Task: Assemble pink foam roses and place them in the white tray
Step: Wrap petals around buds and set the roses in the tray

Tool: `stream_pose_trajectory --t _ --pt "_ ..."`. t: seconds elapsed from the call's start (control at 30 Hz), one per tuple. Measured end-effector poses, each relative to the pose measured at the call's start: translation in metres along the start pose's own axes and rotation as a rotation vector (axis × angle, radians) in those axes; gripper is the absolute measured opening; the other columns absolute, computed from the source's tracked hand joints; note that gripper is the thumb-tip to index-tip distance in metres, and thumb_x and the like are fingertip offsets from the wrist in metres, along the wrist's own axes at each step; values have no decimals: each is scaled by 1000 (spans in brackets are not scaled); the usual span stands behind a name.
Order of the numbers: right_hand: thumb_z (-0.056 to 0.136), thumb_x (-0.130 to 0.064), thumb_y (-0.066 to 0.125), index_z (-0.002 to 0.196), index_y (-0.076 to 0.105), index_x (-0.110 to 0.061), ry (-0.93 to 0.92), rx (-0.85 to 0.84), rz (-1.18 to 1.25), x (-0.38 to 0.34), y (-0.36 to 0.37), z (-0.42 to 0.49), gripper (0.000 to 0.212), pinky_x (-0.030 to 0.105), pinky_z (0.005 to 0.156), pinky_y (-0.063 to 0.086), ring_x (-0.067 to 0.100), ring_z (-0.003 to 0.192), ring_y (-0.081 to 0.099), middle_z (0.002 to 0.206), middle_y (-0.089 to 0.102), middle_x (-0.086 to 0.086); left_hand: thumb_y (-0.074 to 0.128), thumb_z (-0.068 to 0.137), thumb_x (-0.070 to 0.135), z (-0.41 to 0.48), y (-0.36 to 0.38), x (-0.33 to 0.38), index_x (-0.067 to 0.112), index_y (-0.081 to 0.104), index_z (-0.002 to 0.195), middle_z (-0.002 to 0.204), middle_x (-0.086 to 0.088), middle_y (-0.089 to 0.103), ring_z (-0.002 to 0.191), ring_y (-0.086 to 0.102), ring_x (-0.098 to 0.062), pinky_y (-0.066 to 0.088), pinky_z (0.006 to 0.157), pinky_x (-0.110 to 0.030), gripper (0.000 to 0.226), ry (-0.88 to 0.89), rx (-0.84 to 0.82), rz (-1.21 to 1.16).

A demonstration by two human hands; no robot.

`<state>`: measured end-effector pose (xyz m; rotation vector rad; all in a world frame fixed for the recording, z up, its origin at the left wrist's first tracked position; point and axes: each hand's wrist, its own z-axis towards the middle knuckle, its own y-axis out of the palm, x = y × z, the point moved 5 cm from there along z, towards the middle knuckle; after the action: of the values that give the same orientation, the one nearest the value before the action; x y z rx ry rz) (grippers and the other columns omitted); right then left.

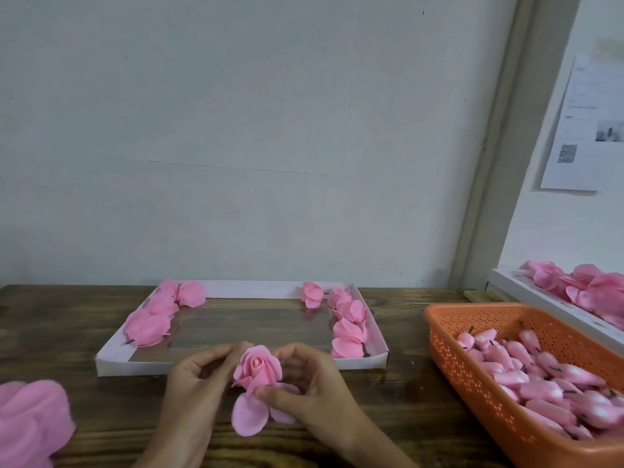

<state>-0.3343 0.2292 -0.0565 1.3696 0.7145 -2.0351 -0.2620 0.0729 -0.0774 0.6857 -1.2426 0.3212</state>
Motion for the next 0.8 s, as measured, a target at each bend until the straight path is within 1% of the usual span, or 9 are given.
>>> stream_pose_trajectory --t 0.1,0.17,0.3,0.43,0.57,0.63,0.7,0.77,0.8 --pt "84 -19 88 107 69 -20 -2 24 -12 2 -3 0 29 42 97 61 24 109 75 114 79 6 78 68 24 1 0 5 13 85 82 90 -16 80 77 78 -20 63 62 -25 19 36 -15 -10" --pt "84 -19 88 108 68 -13 3 36 -16 3 -5 0 32 44 97 60 25 109 75 114 79 7 76 69 21 0 1 6 12 85 84 94 -16 80 81 79 -20 62 64 -24 20 35 -37 -55" --pt "83 -15 88 109 64 1 6 72 -8 5 -9 1 39 46 95 61 26 107 76 112 79 8 70 79 16 0 7 10 13 84 94 102 -21 79 90 79 -27 64 72 -29 21 61 -95 -128" --pt "80 -8 88 104 63 6 2 136 100 6 -17 3 37 49 92 61 34 104 76 108 79 15 58 89 12 2 7 13 6 76 118 112 -26 75 103 75 -38 65 80 -37 34 42 -171 -263" --pt "77 -9 89 109 65 7 40 193 251 10 -20 4 42 38 85 61 34 103 75 108 78 18 67 84 6 -2 10 13 11 71 125 117 -18 76 109 74 -31 63 85 -37 41 69 -248 -132" --pt "75 -13 90 111 67 5 53 213 335 11 -20 4 46 44 90 60 36 103 74 109 77 21 78 77 12 -5 13 11 14 72 123 113 -11 78 107 75 -26 61 87 -34 47 61 -306 85" --pt "73 -16 91 111 68 5 60 245 381 12 -22 4 49 50 97 57 38 106 73 111 76 23 86 71 11 -6 15 7 10 78 108 100 -12 80 95 77 -26 61 83 -30 38 56 -329 253" --pt "71 -18 91 109 68 4 62 266 381 12 -24 4 50 48 97 56 37 105 73 110 77 22 86 73 3 -5 12 2 1 80 91 89 -22 78 77 73 -32 60 75 -32 20 15 -242 249" --pt "71 -19 91 108 68 3 64 262 375 12 -24 4 49 45 94 58 36 105 73 110 77 22 83 76 -2 -5 11 0 -5 79 89 88 -28 76 73 69 -34 59 71 -34 14 -35 -185 186"
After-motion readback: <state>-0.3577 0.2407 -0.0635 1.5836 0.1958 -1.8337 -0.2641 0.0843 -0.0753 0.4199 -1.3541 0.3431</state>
